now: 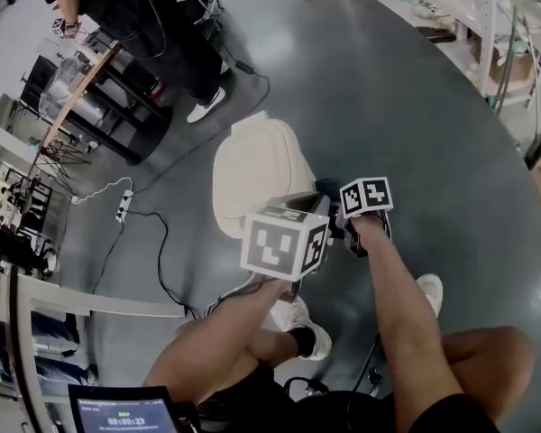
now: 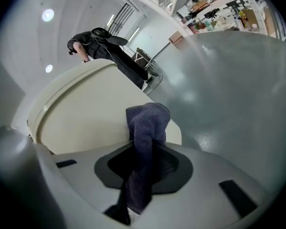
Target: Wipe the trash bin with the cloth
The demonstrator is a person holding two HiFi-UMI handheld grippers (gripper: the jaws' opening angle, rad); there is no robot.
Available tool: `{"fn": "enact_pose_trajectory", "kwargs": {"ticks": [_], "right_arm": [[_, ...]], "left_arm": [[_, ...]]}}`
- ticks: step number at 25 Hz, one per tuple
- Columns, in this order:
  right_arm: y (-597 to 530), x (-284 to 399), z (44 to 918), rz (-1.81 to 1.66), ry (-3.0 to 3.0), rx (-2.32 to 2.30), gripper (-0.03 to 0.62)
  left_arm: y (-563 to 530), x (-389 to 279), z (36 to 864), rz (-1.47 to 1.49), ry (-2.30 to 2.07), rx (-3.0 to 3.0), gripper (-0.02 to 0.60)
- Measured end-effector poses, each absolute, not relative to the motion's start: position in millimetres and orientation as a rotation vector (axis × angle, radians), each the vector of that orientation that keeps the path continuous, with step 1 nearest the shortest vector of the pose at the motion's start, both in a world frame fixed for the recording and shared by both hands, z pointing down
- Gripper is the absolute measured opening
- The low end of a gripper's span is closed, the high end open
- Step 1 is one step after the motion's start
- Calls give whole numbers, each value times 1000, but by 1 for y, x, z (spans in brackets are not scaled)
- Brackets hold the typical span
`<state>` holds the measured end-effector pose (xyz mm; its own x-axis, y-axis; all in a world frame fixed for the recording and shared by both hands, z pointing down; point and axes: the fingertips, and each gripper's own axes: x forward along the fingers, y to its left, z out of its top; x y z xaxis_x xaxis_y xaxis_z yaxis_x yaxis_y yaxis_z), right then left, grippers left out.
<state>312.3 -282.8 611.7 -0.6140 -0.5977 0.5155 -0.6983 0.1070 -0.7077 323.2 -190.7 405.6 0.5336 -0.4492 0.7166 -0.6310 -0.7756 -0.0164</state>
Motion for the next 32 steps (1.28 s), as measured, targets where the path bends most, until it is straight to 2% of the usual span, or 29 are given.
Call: {"fn": "enact_pose_trajectory", "kwargs": {"ticks": [8, 19, 26, 32], "right_arm": [[-299, 312, 672, 1540, -2180, 1301, 80], [-307, 309, 731, 1669, -2098, 1336, 80], [-311, 317, 714, 1632, -2159, 1283, 80], [-325, 321, 635, 1629, -2358, 1143, 80]], "left_arm": [[-176, 318, 452, 1230, -802, 2464, 0], [-160, 322, 491, 1224, -681, 2348, 0], [-163, 322, 491, 1249, -684, 2371, 0], [-167, 320, 474, 1213, -710, 2394, 0]]}}
